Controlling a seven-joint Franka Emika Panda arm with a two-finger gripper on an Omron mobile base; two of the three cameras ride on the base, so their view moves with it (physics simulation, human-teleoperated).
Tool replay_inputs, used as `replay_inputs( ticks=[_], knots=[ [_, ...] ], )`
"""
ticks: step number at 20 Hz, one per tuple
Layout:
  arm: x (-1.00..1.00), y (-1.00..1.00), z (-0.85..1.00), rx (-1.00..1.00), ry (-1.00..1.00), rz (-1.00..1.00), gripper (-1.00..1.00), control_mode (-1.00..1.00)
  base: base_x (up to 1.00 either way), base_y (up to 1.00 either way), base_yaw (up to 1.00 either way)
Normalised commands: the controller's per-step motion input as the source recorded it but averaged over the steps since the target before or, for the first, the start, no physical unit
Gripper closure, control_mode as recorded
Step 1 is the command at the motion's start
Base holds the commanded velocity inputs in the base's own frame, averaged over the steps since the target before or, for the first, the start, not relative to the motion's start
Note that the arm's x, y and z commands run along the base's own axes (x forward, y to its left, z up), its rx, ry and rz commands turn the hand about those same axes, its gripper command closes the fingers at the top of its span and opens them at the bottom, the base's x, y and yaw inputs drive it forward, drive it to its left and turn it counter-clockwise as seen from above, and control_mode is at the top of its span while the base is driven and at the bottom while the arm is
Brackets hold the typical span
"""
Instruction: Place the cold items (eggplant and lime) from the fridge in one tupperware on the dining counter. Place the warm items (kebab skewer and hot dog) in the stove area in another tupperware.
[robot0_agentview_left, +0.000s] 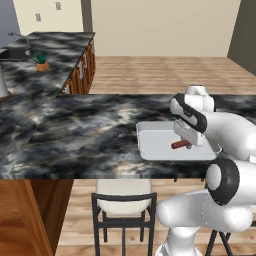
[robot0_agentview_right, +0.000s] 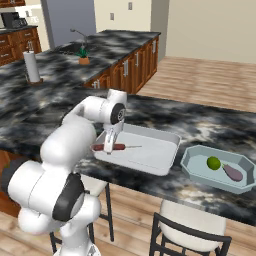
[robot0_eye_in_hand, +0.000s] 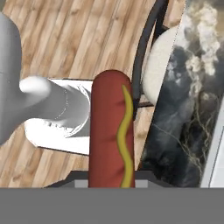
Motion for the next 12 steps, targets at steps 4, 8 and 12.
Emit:
replay_inputs(
  ticks=[4,8,12],
  knots=[
    [1.00,-0.43,-0.48,0.00,0.11,0.00,1.00,-1.00,0.00,0.00,0.00],
    [1.00,-0.26,-0.56,0.00,0.01,0.00,1.00,-1.00,0.00,0.00,0.00],
    [1.00,-0.12,-0.65,0.01,0.00,0.00,1.00,-1.00,0.00,0.00,0.00]
  ],
)
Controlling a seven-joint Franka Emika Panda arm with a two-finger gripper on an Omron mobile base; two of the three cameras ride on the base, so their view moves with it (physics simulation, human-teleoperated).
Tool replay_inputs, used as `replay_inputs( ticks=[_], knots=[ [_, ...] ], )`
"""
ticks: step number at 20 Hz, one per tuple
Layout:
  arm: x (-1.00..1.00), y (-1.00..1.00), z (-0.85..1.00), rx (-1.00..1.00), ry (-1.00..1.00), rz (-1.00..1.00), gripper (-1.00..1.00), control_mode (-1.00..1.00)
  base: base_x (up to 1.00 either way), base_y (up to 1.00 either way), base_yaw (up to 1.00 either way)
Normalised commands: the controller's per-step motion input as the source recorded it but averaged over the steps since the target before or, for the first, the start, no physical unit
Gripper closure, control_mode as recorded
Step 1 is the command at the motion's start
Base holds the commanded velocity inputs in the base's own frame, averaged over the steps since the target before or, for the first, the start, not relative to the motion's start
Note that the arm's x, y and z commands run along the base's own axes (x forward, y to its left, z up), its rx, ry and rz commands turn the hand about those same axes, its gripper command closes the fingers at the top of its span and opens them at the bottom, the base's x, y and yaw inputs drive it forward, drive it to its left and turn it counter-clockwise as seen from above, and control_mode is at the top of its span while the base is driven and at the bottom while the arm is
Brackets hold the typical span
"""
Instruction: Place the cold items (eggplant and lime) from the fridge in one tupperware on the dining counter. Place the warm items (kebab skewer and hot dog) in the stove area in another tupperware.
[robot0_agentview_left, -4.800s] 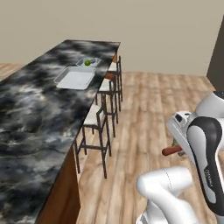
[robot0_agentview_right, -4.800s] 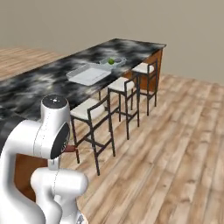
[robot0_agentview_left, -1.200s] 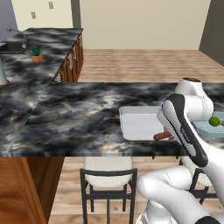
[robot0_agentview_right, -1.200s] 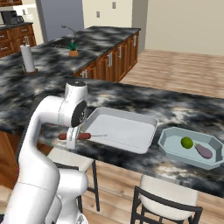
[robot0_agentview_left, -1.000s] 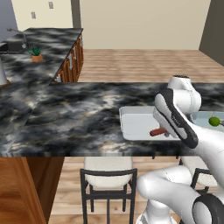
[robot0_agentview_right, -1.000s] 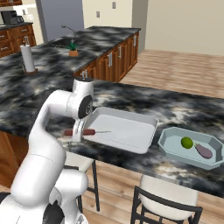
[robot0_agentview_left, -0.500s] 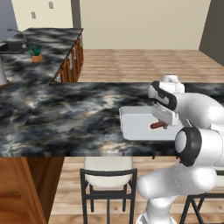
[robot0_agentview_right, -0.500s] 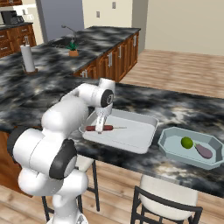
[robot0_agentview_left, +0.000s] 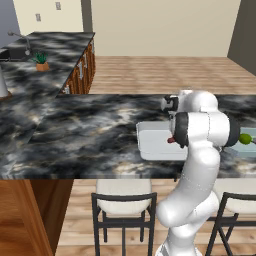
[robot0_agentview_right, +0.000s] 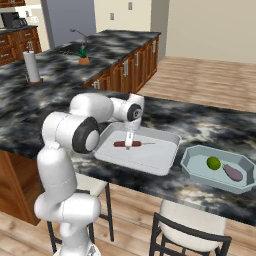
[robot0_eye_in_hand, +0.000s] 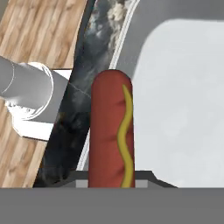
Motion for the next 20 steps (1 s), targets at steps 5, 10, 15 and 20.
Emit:
replay_inputs(
  ticks=[5,10,15,20],
  knots=[
    [0.99,0.00,-0.64,0.03,0.00,0.00,1.00,-1.00,0.00,0.00,0.00],
    [0.72,-0.11,-0.60,0.09,-0.08,0.00,1.00,-1.00,0.00,0.00,0.00],
    [0.36,-0.15,-0.55,0.11,-0.16,0.00,1.00,-1.00,0.00,0.00,0.00],
    [-0.17,-0.04,-0.24,0.11,-0.33,0.00,-1.00,-1.00,0.00,0.00,0.00]
  ],
)
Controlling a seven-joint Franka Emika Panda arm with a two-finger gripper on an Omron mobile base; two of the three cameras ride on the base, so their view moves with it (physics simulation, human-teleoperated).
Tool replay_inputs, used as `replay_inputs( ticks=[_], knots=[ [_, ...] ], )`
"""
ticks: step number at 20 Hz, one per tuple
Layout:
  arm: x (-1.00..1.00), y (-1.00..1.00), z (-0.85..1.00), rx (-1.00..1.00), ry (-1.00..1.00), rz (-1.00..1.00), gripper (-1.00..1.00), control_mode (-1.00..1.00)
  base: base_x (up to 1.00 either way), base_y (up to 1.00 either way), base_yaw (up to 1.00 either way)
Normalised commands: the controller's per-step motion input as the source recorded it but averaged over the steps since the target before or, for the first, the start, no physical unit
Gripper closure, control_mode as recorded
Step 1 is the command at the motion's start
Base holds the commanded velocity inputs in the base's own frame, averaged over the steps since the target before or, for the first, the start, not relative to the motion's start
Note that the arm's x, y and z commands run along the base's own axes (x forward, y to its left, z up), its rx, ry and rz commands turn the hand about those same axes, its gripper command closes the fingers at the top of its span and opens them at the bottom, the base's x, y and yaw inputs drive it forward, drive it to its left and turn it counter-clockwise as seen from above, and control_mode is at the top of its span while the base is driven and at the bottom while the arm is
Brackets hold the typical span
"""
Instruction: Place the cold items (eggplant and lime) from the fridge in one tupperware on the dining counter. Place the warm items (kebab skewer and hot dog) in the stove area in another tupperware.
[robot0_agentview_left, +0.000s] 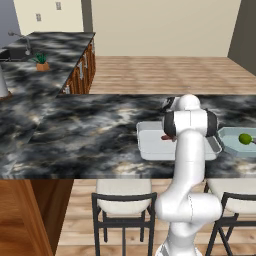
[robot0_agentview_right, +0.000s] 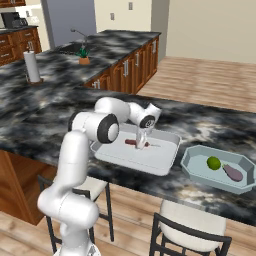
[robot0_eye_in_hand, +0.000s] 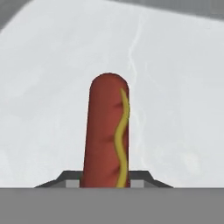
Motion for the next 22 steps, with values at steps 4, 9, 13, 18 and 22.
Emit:
replay_inputs(
  ticks=[4,9,13,18,22],
  knots=[
    [-0.23,-0.04,-0.08,0.20,-0.46,0.00,-1.00,-1.00,0.00,0.00,0.00],
    [-0.26,-0.03,0.19,0.23,-0.38,0.00,-1.00,-1.00,0.00,0.00,0.00],
    [-0.78,0.03,1.00,-0.01,-0.09,0.00,-1.00,-1.00,0.00,0.00,0.00],
    [-0.84,0.49,1.00,-0.40,0.01,0.04,-1.00,-1.00,0.00,0.00,0.00],
    [-0.84,0.73,1.00,-0.59,0.04,0.05,-1.00,-1.00,0.00,0.00,0.00]
  ],
)
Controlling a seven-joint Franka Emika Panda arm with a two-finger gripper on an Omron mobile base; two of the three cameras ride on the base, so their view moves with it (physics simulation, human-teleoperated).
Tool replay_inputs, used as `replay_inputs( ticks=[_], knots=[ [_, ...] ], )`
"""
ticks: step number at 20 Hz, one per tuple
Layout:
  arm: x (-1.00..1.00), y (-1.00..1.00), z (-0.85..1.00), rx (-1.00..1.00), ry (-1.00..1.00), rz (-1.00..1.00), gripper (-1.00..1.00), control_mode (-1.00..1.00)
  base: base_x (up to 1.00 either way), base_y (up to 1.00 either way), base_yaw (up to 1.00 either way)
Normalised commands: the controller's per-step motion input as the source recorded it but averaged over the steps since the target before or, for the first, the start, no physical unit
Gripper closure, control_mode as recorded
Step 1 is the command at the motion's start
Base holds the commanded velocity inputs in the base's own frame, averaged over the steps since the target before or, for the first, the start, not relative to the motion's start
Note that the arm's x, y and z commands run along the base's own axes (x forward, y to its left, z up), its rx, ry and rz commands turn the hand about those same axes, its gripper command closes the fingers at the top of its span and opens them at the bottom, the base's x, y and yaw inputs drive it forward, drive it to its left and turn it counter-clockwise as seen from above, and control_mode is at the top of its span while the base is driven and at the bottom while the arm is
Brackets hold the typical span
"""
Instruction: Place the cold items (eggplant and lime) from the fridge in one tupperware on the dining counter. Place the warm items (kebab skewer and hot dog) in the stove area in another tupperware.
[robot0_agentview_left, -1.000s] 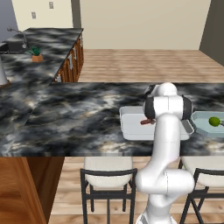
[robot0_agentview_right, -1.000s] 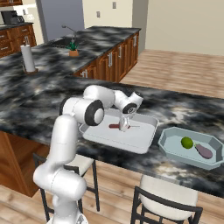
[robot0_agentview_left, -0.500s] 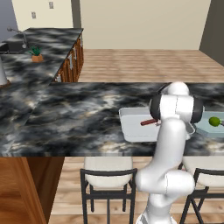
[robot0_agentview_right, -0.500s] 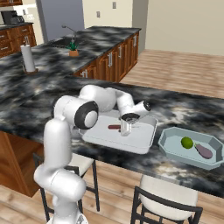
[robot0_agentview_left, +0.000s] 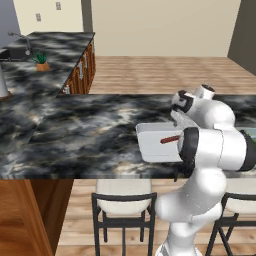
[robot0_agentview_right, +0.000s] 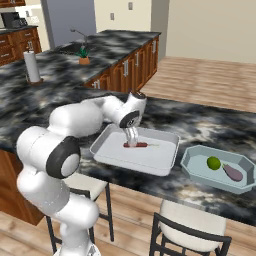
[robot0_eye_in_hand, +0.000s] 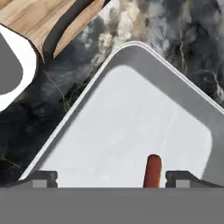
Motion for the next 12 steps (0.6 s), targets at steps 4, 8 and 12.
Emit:
replay_inputs(
  ticks=[4,8,12],
  knots=[
    [-1.00,0.99,1.00,-0.68,0.00,0.04,-1.00,-1.00,0.00,0.00,0.00],
    [-1.00,0.73,0.82,-0.56,-0.12,0.10,-1.00,-1.00,0.00,0.00,0.00],
    [-1.00,0.21,0.86,-0.38,-0.20,0.24,-1.00,-1.00,0.00,0.00,0.00]
  ],
)
